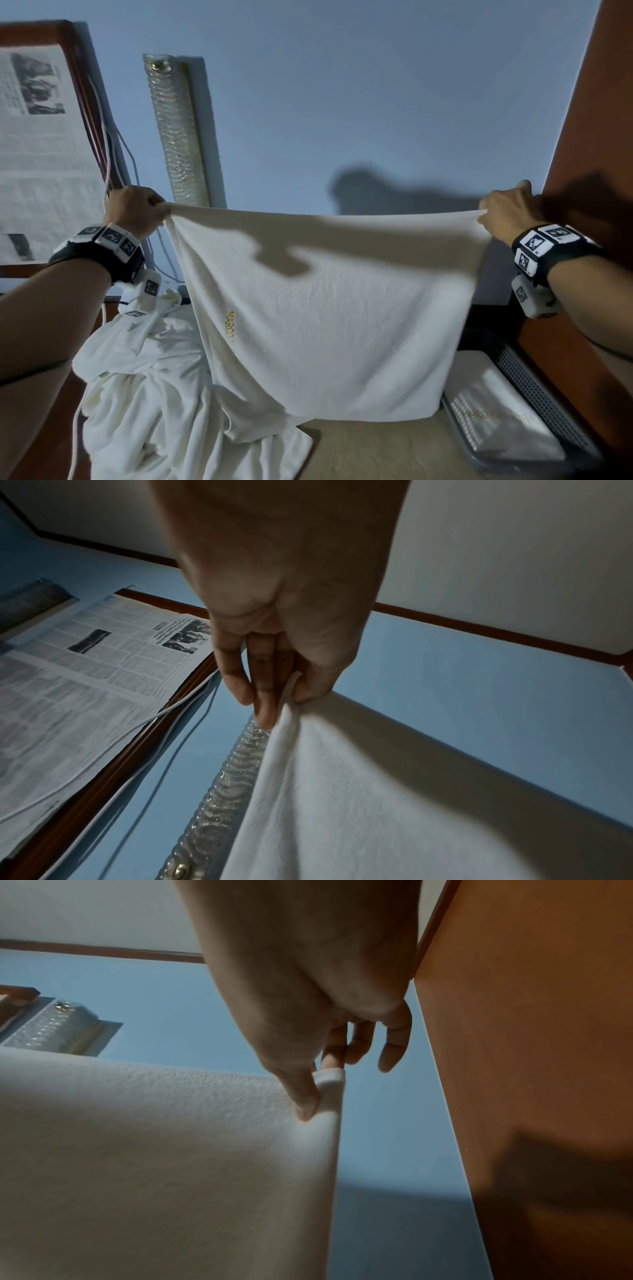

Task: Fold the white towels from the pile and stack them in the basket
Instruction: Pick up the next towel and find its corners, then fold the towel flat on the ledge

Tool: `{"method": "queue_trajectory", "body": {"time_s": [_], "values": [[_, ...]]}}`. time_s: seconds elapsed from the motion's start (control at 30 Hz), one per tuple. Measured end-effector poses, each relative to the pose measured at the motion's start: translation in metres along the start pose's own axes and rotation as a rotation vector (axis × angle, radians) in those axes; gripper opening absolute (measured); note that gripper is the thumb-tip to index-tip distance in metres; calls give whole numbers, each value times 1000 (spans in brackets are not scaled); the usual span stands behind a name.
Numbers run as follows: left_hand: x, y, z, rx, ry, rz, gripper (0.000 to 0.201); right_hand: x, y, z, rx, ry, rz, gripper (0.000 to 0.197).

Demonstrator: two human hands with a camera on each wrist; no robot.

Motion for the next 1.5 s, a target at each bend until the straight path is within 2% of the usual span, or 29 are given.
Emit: {"method": "queue_trajectory", "body": {"time_s": [0.17, 0.33, 0.4, 0.47, 0.6, 0.63, 0.7, 0.77, 0.83, 0.93, 1.0, 1.03, 1.1, 1.23, 1.3, 1.37, 1.43, 1.5], "values": [[15, -5, -10, -28, -42, -89, 14, 23, -15, 4, -78, 47, -37, 10], [27, -25, 6, 12, -67, -184, 12, 57, -38, -2, -214, 21, -82, 10], [38, -34, 9, 51, -21, -232, 10, 77, -48, 4, -211, 23, -143, 10], [49, -43, 0, 26, 27, -246, 12, 92, -57, 14, -170, 57, -165, 14], [62, -71, -20, -102, -32, -227, 11, 103, -77, 41, 70, 348, -30, 18], [67, -79, -23, -157, -104, -243, 9, 105, -81, 46, 128, 432, 13, 18], [81, -98, -33, -366, -374, -277, 4, 107, -88, 52, 203, 580, 82, 16], [97, -114, -44, -586, -698, -260, 7, 104, -94, 52, 215, 689, 143, 13], [103, -126, -57, -732, -879, -180, 14, 98, -101, 49, 196, 741, 192, 8], [102, -134, -63, -809, -1017, -93, 16, 88, -108, 45, 187, 824, 266, 6], [97, -133, -51, -748, -1040, -93, 12, 80, -109, 39, 160, 881, 301, 11], [92, -130, -43, -693, -1035, -86, 17, 74, -110, 34, 124, 897, 324, 13], [81, -124, -25, -581, -1006, -45, 27, 54, -112, 14, -7, 923, 377, 15], [58, -120, 41, -292, -967, -98, 21, 4, -128, -49, -303, 1000, 402, 26], [48, -124, 90, -111, -1006, -167, 24, -10, -135, -82, -398, 1078, 328, 30], [38, -135, 140, 24, -1041, -249, 29, -16, -143, -109, -420, 1185, 212, 30], [32, -149, 174, 70, -1096, -333, 35, -23, -155, -133, -439, 1281, 91, 31], [31, -161, 191, 59, -1112, -387, 33, -29, -171, -158, -495, 1330, -27, 27]]}}
Point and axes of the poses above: each hand's wrist, its own y-axis towards the middle knuckle, its own x-axis out of the palm, z = x × y, the point moved 9 cm from there along y, towards the middle knuckle, and after that the axes turned 8 degrees about y, right-handed, at the moved point
